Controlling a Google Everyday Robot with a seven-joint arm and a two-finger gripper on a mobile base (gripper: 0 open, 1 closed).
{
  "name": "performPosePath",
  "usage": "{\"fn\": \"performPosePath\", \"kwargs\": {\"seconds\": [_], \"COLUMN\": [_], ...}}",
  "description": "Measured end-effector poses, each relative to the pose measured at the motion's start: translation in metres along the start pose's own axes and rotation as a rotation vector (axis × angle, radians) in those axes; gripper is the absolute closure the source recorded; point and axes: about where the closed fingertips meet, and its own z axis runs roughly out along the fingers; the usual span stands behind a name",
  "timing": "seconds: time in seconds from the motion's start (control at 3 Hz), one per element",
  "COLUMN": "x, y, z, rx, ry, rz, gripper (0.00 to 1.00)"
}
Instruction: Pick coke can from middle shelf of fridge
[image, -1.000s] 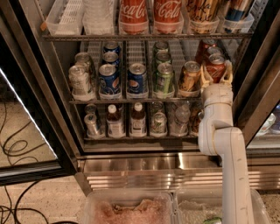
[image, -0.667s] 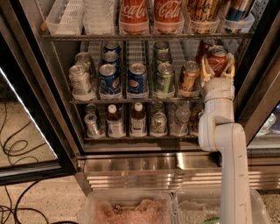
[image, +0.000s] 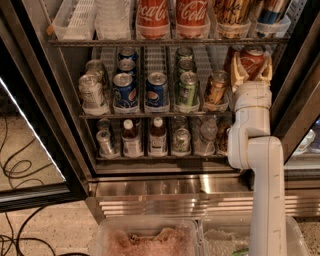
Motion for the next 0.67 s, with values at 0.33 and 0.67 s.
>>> {"fn": "performPosePath", "kwargs": {"seconds": [0.33, 0.67], "x": [-0.014, -0.022], "y": [-0.008, -0.026], "z": [-0.007, -0.032], "rx": [-0.028, -0.054], "ry": [-0.011, 0.029], "rz": [-0.036, -0.102], "gripper": [1.00, 1.00]}}
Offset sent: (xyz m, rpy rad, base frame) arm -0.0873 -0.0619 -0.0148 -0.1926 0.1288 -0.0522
